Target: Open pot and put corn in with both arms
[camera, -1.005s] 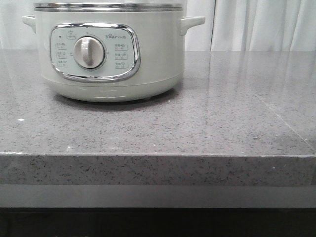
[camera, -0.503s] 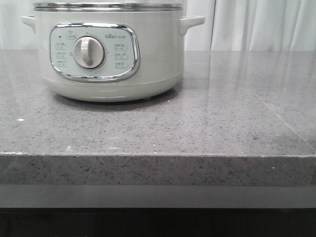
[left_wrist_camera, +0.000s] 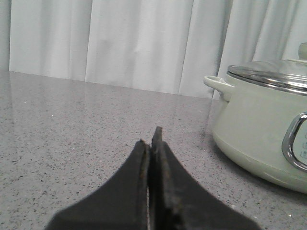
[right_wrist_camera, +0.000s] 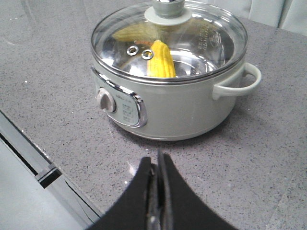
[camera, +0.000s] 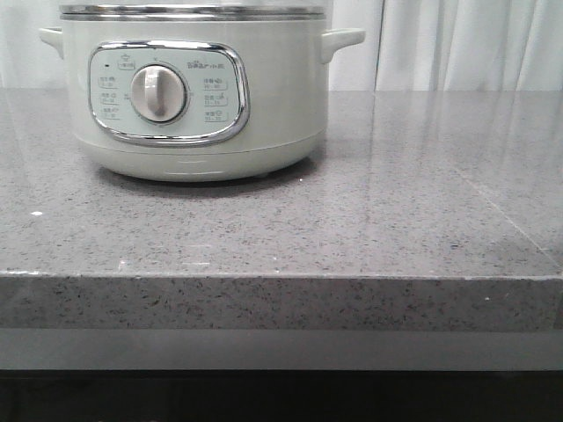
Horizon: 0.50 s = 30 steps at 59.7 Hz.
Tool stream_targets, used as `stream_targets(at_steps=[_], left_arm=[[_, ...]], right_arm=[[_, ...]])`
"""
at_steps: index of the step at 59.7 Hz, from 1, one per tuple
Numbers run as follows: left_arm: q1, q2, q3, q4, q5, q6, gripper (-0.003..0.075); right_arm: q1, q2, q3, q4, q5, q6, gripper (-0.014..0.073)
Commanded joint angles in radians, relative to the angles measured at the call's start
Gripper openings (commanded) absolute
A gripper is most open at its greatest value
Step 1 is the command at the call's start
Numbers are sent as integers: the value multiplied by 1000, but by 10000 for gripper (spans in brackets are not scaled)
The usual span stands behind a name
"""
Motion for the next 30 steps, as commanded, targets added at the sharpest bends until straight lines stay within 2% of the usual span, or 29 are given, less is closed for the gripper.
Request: stream_targets(at_steps=[1,30], left_arm=[[2,-14,11,-8,-86,-5,-20],[2,-14,11,-8,-86,-5,-20]], right_arm=[[-8,0,-28,1,-100,-2,-122],[-7,0,-28,1,-100,-2,-122]])
